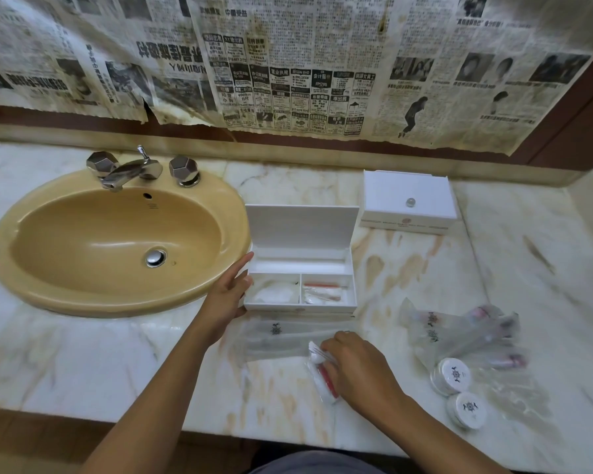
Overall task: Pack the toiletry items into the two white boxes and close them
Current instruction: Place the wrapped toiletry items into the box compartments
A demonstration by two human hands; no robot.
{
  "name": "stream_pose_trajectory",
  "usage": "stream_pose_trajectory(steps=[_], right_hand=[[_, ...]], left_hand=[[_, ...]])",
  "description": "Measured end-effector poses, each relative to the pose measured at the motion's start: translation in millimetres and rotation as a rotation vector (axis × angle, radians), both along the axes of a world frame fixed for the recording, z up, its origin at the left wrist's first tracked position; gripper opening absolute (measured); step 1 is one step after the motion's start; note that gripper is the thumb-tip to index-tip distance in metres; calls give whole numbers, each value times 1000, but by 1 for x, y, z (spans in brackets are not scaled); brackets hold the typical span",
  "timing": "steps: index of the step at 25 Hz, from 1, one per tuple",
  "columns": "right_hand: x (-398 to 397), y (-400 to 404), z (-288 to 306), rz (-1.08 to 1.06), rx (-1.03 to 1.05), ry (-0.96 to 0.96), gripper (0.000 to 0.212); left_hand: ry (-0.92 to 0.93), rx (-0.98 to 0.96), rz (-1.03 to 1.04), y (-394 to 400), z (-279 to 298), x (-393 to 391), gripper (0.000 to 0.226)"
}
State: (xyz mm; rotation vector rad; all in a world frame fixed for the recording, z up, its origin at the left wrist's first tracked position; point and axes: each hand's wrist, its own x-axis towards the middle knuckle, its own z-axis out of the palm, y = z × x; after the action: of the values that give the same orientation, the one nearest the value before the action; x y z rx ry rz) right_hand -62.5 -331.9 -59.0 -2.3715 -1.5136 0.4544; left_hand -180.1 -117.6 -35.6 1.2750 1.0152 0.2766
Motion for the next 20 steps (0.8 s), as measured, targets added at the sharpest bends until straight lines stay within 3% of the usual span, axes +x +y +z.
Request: stream_pose_trajectory(steps=[5,8,15,20], right_hand=[[7,13,24,-20,114,17,6],[21,28,38,-13,135,-40,9],[56,79,53,7,-127,-137,20],[59,104,49,48,-359,-72,21]], left_hand=[[-8,5,-2,1,0,-1,38],[-18,-4,-2,1,0,-1,39],[-31,-15,4,3,-2,-1,40],[-34,-18,6,4,-3,-1,38]])
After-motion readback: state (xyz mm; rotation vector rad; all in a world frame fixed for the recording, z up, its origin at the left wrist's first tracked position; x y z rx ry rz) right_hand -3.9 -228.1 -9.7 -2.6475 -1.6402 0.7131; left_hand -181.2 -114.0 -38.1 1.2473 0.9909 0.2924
